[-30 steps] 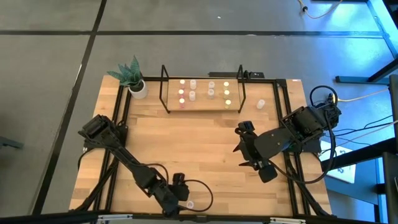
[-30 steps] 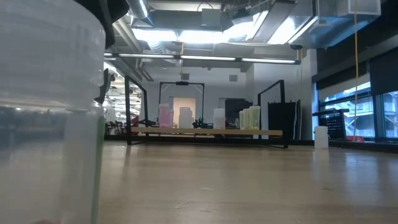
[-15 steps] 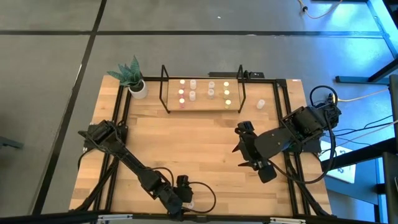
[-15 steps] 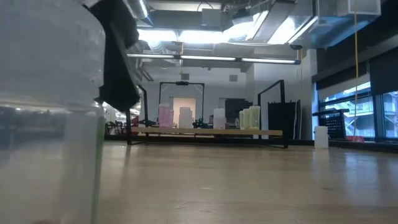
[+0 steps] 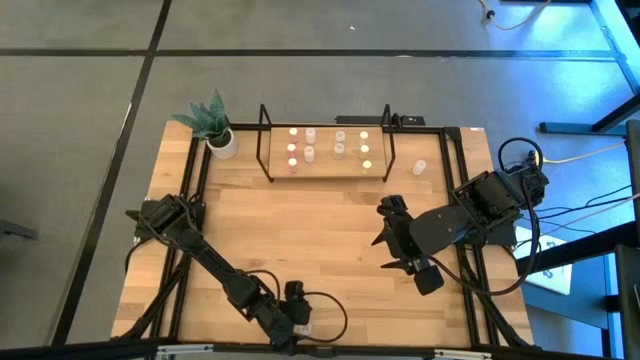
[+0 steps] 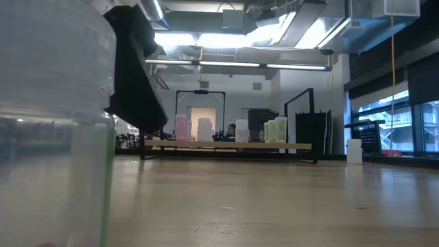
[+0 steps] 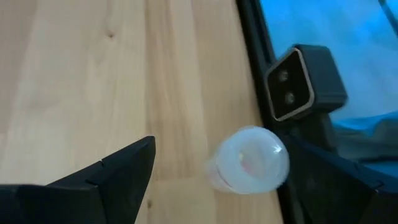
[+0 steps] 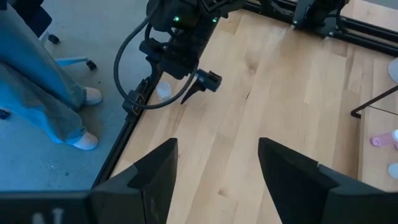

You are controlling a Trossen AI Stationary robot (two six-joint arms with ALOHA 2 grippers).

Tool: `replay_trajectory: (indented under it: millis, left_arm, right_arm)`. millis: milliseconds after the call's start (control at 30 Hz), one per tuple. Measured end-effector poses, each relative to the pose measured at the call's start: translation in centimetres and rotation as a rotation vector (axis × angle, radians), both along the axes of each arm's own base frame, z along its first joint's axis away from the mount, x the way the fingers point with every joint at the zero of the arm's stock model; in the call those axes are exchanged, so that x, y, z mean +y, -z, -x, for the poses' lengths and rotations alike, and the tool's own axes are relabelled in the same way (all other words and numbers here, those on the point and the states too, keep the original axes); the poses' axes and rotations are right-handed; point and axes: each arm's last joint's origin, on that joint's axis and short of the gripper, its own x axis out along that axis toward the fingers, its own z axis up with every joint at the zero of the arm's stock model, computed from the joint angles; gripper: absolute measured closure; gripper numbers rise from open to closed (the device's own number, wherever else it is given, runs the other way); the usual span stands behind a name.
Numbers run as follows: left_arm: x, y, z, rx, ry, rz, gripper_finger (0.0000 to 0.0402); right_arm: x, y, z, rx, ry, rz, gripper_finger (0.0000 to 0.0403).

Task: Pick and place medicine bottles onto shelf by color
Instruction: Put the transparent pill bottle on the shelf aligned with the other transparent pill bottles

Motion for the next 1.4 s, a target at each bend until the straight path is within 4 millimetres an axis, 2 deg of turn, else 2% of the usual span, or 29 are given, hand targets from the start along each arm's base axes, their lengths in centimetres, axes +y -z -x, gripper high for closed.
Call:
replay_trajectory:
  millis: [267,500,767,933,1400]
  left_arm:
    - [0.2,0.1,0.1,0.007,-0.029,-0.016,0.0056]
    - [-0.2,1.3,0.2,0.026,-0.025,-0.039,0.0056]
    - [0.0,1.2,0.1,-0.001,-0.058,-0.062,0.0064]
    - [-0.1,1.2,0.1,0.0,-0.057,-0.063,0.0093]
    - [0.2,1.2,-0.1,-0.002,-0.069,-0.07,0.0222]
  right_arm:
    - [0.0,0.0,0.0,0.0,0.0,0.0,0.0179]
    - [0.0,0.0,0.0,0.001,0.0,0.0,0.0179]
    - [0.0,0.0,0.0,0.0,-0.001,0.001,0.0179]
    - [0.0,0.0,0.0,0.0,-0.001,0.001,0.0179]
    - [0.0,0.0,0.0,0.001,0.0,0.0,0.0179]
